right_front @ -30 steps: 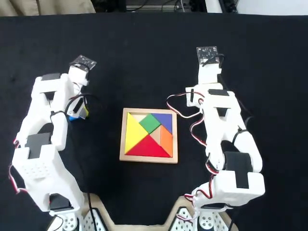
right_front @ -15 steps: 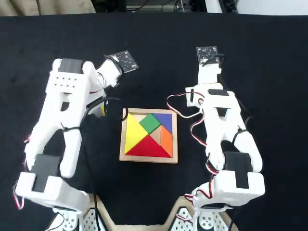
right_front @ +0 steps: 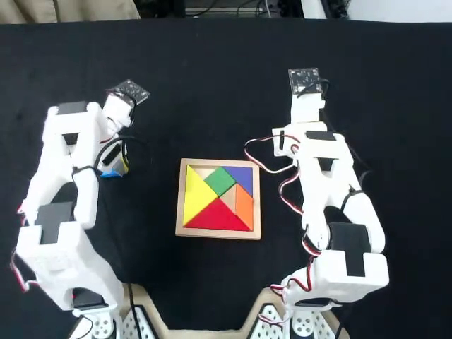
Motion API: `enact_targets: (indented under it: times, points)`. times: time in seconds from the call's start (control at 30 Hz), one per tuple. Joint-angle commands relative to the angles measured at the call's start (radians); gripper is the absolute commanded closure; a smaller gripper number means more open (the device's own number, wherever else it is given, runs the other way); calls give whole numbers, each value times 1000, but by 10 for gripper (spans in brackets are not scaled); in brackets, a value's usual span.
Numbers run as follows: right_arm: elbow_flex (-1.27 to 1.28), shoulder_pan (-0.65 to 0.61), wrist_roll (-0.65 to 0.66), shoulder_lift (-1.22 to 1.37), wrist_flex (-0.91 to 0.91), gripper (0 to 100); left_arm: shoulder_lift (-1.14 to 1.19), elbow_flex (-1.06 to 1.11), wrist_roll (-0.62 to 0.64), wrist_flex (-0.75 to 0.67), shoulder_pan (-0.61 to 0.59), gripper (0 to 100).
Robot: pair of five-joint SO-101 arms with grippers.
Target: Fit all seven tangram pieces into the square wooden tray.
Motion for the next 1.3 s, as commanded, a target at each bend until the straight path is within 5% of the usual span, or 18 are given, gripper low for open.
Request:
enact_targets:
  times: [0.0, 0.13, 1.27]
  points:
    - [-21, 5, 8, -7, -18, 987, 18, -5, 9, -66, 18, 773]
    - [-21, 5, 8, -7, -18, 987, 21, 5, 9, -92, 15, 699]
    - [-21, -3, 8, -7, -18, 987, 172, -133, 11, -8, -12, 791]
